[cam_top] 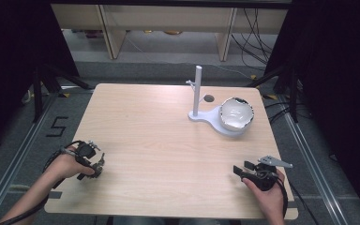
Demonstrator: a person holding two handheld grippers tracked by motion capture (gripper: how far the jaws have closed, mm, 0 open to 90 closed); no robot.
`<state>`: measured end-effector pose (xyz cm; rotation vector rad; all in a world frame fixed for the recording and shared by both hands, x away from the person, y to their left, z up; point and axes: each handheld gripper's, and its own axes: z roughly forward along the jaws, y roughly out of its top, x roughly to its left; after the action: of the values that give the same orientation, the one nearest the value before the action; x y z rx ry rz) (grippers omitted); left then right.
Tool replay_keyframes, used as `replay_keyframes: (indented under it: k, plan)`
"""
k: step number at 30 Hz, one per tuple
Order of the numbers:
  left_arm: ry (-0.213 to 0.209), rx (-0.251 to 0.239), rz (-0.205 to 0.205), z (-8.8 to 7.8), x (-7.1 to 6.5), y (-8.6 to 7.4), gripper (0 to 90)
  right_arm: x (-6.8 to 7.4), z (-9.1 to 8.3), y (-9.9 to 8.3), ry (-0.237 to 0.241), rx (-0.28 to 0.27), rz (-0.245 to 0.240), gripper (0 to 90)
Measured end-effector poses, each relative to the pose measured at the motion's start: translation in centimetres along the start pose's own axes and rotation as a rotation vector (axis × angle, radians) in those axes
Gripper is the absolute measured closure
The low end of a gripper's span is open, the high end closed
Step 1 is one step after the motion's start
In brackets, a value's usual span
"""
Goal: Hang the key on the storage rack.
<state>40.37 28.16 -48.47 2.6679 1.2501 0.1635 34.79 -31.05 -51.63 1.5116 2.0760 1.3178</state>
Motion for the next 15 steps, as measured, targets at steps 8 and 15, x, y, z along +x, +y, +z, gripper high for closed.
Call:
replay_keyframes:
  k: [8,15]
  plan:
    - [-0.039,0.037,-0.038,0.13,-0.15,0.23,48.2,0.01,0.0,-0.01,0.0,-0.002,0.005,39.2]
    - [-0.035,0.076,-0.017,-0.1,-0.14,0.28,63.3,0.03,0.01,-0.02,0.004,-0.01,-0.001,39.2]
